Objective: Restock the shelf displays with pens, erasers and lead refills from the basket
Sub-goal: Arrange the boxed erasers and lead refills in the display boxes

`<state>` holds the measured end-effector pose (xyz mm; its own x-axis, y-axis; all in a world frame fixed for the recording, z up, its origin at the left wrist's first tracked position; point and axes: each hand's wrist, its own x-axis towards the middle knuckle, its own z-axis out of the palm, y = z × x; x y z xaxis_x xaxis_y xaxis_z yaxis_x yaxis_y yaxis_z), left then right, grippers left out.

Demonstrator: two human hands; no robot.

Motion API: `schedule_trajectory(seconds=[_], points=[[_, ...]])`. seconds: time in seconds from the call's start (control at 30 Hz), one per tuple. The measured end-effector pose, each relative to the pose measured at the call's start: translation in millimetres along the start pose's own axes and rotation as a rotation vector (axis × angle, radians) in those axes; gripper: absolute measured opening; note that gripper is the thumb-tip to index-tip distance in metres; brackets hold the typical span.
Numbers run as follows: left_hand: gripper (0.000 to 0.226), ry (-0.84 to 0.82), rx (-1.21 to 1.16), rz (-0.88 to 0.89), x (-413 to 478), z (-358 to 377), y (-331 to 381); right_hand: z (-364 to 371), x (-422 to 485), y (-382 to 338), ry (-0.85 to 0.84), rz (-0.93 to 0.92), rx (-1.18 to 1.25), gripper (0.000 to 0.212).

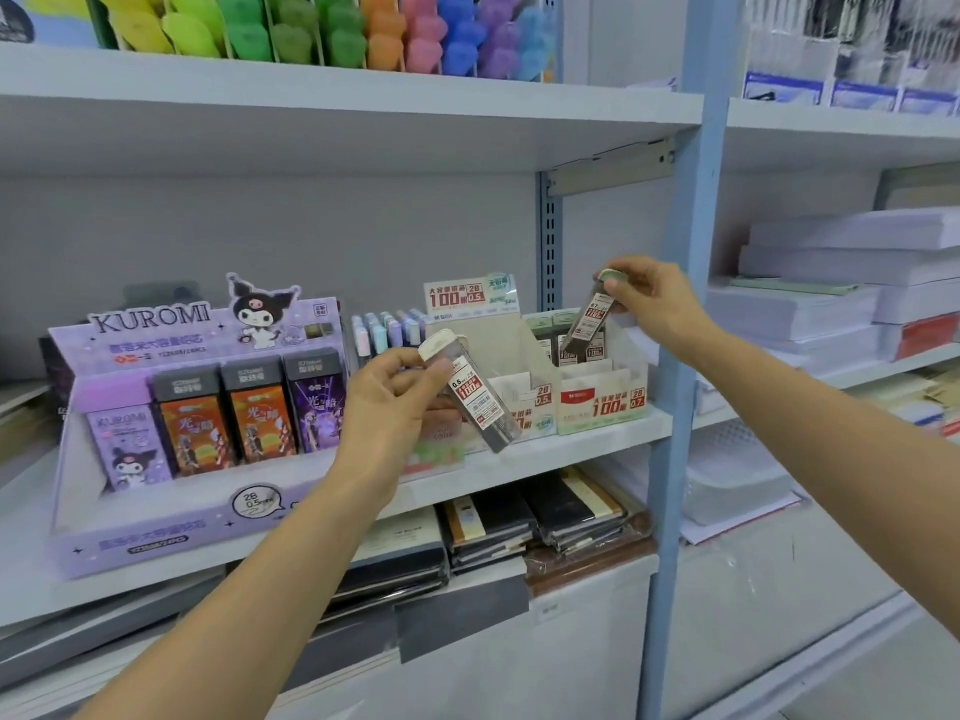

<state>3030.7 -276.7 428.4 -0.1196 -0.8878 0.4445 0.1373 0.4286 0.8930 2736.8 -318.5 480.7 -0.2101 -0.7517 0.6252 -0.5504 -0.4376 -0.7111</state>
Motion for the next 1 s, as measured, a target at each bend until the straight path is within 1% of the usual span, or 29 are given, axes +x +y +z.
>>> schedule_trajectory(seconds=[0.1,0.2,0.4,0.53,0.6,0.67,0.73,0.8,0.83,0.87,0.9,0.97,1.0], points=[[0.008,0.001,-0.011,-0.006,3,-1,-2,6,5,6,-0.021,0.001,-0.082,0.016],[0.008,-0.011,-0.016,-0.006,3,-2,-3,10,8,8,-0.09,-0.02,-0.15,0.018],[0.01,-0.025,-0.013,-0.007,2,-4,-4,9,11,3,-0.144,-0.058,-0.171,0.02],[0.011,-0.02,-0.007,-0.019,1,-4,-3,15,6,5,-0.255,0.001,-0.249,0.02],[0.011,-0.024,-0.009,-0.026,0,-4,-2,21,5,8,-0.302,0.038,-0.337,0.022],[0.013,-0.031,-0.002,-0.03,-1,-5,-1,27,2,9,-0.267,0.076,-0.384,0.026],[0.016,-0.035,0.007,-0.038,-2,-6,0,31,-2,7,-0.135,0.077,-0.391,0.031],[0.017,-0.036,0.017,-0.043,-2,-6,1,35,-10,-4,0.011,-0.022,-0.355,0.03],[0.016,-0.037,0.021,-0.042,-2,-5,2,38,-16,-13,0.04,-0.089,-0.296,0.027],[0.015,-0.036,0.023,-0.039,-3,-5,2,41,-22,-23,0.011,-0.138,-0.212,0.025],[0.015,-0.033,0.024,-0.034,-3,-3,3,45,-30,-35,-0.086,-0.175,-0.105,0.026],[0.017,-0.026,0.028,-0.019,-4,0,4,55,-47,-56,-0.388,-0.212,0.087,0.033],[0.019,-0.023,0.032,-0.01,-6,2,6,60,-54,-63,-0.517,-0.229,0.13,0.036]])
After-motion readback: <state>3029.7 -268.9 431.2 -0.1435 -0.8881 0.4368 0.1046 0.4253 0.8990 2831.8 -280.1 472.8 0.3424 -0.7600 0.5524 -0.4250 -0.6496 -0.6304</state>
